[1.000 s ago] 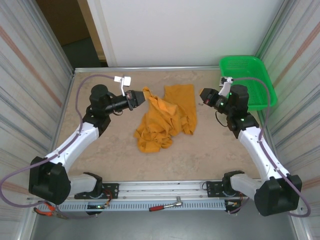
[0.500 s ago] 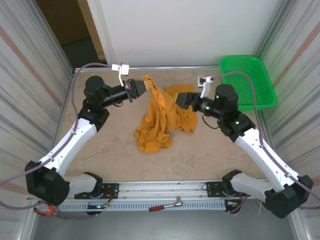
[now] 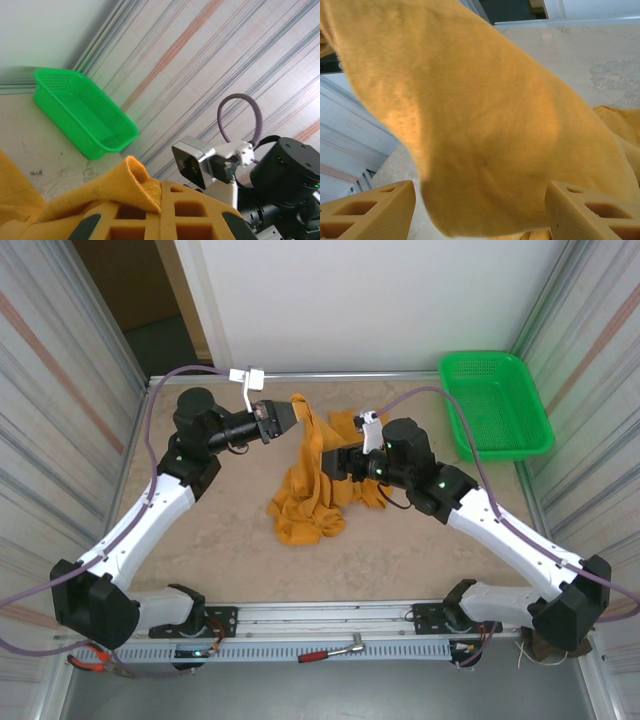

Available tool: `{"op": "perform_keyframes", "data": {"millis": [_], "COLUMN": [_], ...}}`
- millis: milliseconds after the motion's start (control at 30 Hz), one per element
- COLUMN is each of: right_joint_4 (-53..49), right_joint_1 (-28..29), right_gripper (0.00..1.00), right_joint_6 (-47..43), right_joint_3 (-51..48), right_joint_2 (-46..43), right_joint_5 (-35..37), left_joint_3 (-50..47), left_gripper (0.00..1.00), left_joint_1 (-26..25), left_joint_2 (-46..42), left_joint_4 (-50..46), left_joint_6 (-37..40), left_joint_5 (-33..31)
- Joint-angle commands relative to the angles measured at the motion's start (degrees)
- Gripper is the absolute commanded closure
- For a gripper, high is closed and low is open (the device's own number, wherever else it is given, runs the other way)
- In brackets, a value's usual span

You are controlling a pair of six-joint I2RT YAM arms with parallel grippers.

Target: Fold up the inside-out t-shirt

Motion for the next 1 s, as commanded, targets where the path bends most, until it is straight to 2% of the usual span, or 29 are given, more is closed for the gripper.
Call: {"op": "perform_keyframes", "data": {"millis": [0, 100, 200, 300, 367, 433, 533, 667, 767, 833, 900, 967], "right_joint_4": [-0.4, 0.0, 0.2, 0.5, 0.5, 0.4, -0.5, 3.6, 12.3, 23.0, 28.3, 29.6], "right_joint_1": [2.8, 4.3, 4.4, 3.3, 1.5, 0.2, -1.4, -5.2, -8.9, -11.7, -13.2, -13.7], "right_gripper": [0.32, 0.33, 0.42, 0.7, 0.83, 1.0, 1.0, 1.0, 1.0, 1.0, 1.0, 1.0], "right_joint_6": [-2.2, -1.9, -1.0, -0.9, -0.4, -0.5, -1.1, 0.9, 4.8, 9.5, 12.5, 13.1], "right_joint_3": [2.6, 2.6, 2.6, 3.2, 4.1, 5.0, 5.7, 3.2, -0.4, -4.1, -5.2, -5.2], "right_joint_2": [-2.4, -1.6, 0.1, 1.3, 1.7, 1.5, 0.2, -4.2, -7.2, -8.6, -8.5, -7.7], "right_joint_5": [5.5, 8.4, 11.4, 11.7, 8.8, 6.1, 3.5, -5.7, -16.7, -25.2, -29.0, -29.7], "left_joint_3": [2.4, 2.6, 2.9, 2.8, 2.3, 2.0, 1.6, 0.5, -0.1, -0.6, -1.3, -1.9], "left_gripper": [1.0, 1.0, 1.0, 1.0, 1.0, 1.0, 1.0, 1.0, 1.0, 1.0, 1.0, 1.0], "left_joint_1": [-0.3, -0.4, -0.4, -0.4, -0.4, -0.4, -0.2, 0.3, 0.5, 0.4, 0.6, 0.6], "left_joint_2": [-0.1, 0.0, -0.1, -0.4, -0.5, -0.4, -0.1, 0.4, 1.5, 2.6, 3.6, 4.3], "left_joint_4": [0.0, 0.0, -0.2, -0.5, -0.4, -0.3, -0.4, -0.8, -0.8, -1.2, -0.7, -0.1], "left_joint_6": [1.1, 0.8, 0.8, 0.7, 0.6, 0.5, 0.5, 0.2, 0.5, 1.1, 1.0, 0.9], "left_joint_5": [-1.0, -1.1, -1.3, -1.8, -2.3, -2.4, -2.9, -3.8, -3.7, -4.0, -3.8, -3.6]}}
